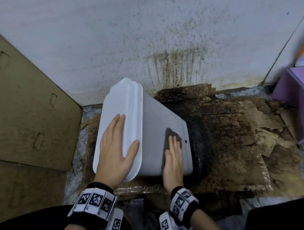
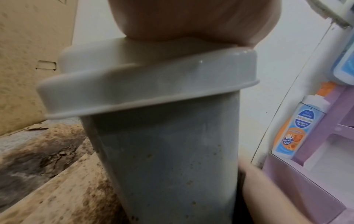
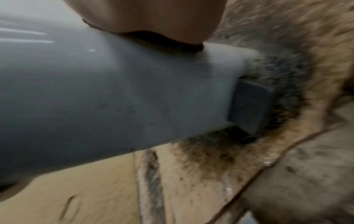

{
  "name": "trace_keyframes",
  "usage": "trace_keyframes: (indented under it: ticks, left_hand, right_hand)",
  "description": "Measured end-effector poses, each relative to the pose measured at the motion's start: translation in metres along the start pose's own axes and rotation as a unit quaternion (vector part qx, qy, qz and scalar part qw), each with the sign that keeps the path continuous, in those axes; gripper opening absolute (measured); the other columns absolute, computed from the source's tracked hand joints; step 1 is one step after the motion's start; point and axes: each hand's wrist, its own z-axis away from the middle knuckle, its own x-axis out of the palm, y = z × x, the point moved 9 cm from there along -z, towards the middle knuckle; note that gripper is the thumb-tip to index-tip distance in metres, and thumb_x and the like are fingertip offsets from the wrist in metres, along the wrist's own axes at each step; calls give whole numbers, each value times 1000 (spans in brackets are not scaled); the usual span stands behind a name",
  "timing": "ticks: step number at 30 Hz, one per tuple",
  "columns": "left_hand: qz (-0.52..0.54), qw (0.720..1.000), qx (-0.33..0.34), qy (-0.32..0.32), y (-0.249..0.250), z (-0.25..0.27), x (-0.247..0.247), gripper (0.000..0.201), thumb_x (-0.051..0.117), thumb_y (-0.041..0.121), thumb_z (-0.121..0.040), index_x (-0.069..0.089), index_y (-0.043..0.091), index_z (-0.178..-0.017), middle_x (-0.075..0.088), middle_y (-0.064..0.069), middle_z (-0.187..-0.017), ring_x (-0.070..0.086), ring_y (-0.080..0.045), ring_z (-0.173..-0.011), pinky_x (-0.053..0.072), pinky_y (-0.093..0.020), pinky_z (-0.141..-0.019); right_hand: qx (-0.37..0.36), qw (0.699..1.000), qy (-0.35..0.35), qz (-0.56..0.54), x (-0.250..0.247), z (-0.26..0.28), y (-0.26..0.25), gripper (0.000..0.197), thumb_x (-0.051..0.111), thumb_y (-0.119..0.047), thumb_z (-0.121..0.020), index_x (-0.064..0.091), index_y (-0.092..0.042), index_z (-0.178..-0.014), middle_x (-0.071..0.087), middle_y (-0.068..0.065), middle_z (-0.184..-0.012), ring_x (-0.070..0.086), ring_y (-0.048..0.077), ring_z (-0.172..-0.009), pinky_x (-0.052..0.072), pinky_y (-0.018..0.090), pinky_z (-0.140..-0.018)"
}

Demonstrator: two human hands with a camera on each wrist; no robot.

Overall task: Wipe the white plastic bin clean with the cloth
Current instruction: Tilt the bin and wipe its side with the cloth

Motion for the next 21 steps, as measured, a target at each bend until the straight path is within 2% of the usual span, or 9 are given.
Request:
trace_keyframes:
  ticks: [4, 7, 9, 10, 12, 15, 17, 19, 21]
  left_hand:
    - [-5, 1000, -1, 1, -3, 1, 1, 73, 42, 52, -97, 21, 22, -161, 19, 5, -168, 13, -7, -155, 16, -37, -127]
    - [-4, 1000, -5, -1, -5, 1, 0, 74, 41, 53, -97, 21, 23, -161, 19, 5, -168, 12, -7, -155, 15, -37, -127]
    - [-1, 1000, -4, -2, -4, 1, 0, 74, 41, 54, -96, 21, 23, -161, 18, 6, -168, 12, -7, -156, 15, -37, -127]
    - [0, 1000, -3, -1, -4, 1, -1, 74, 41, 54, -96, 21, 24, -161, 18, 6, -168, 12, -8, -156, 15, -38, -126]
    - [4, 1000, -4, -1, -4, 1, -1, 74, 42, 54, -96, 21, 25, -161, 18, 7, -168, 12, -8, -155, 15, -37, -126]
    - [8, 1000, -4, -2, -2, 1, -1, 74, 42, 55, -96, 21, 26, -160, 18, 7, -168, 13, -8, -155, 15, -38, -127]
    - [8, 1000, -5, -2, 0, 0, 0, 74, 42, 55, -95, 20, 26, -160, 18, 7, -168, 13, -9, -155, 15, -39, -127]
    - [7, 1000, -7, -3, 0, 0, 1, 74, 42, 55, -96, 20, 26, -160, 17, 7, -168, 12, -9, -156, 15, -40, -127]
    - [7, 1000, -8, -3, 0, 0, 0, 74, 42, 54, -96, 19, 26, -161, 17, 8, -169, 12, -8, -156, 15, -41, -127]
  right_hand:
    - [-115, 992, -42, 11, 23, 23, -80, 55, 13, -42, -103, 13, -36, -157, 9, -18, -167, -2, -2, -153, 2, 28, -124]
    - [-154, 986, -61, 24, 22, 24, -86, 54, 15, -39, -104, 11, -34, -158, 8, -18, -167, 2, 3, -155, 6, 32, -124]
    - [-167, 983, -63, 37, 15, 17, -65, 55, 17, -39, -105, 14, -31, -159, 10, -16, -168, 5, 6, -155, 9, 33, -125]
    - [-154, 985, -58, 41, 9, 11, -47, 55, 17, -40, -105, 14, -32, -159, 9, -16, -168, 5, 6, -155, 9, 34, -125]
    - [-85, 995, -45, 39, -3, -2, 0, 52, 15, -42, -104, 9, -40, -156, 5, -17, -168, 1, 2, -154, 7, 36, -127]
    - [31, 997, -56, 31, -12, -13, 52, 46, 16, -29, -108, -1, -47, -147, -5, -9, -168, -4, 6, -155, 0, 36, -127]
    - [63, 996, -55, 27, -12, -15, 57, 46, 17, -23, -109, -1, -42, -147, -6, -6, -168, -6, 7, -155, -4, 33, -126]
    - [66, 997, -44, 11, -7, -11, 41, 46, 15, -32, -105, 1, -43, -147, -6, -12, -166, -6, 4, -154, -4, 35, -127]
    - [24, 999, -41, 6, 1, -3, 9, 50, 14, -41, -100, 3, -48, -149, -4, -17, -166, -8, -2, -152, -3, 33, -126]
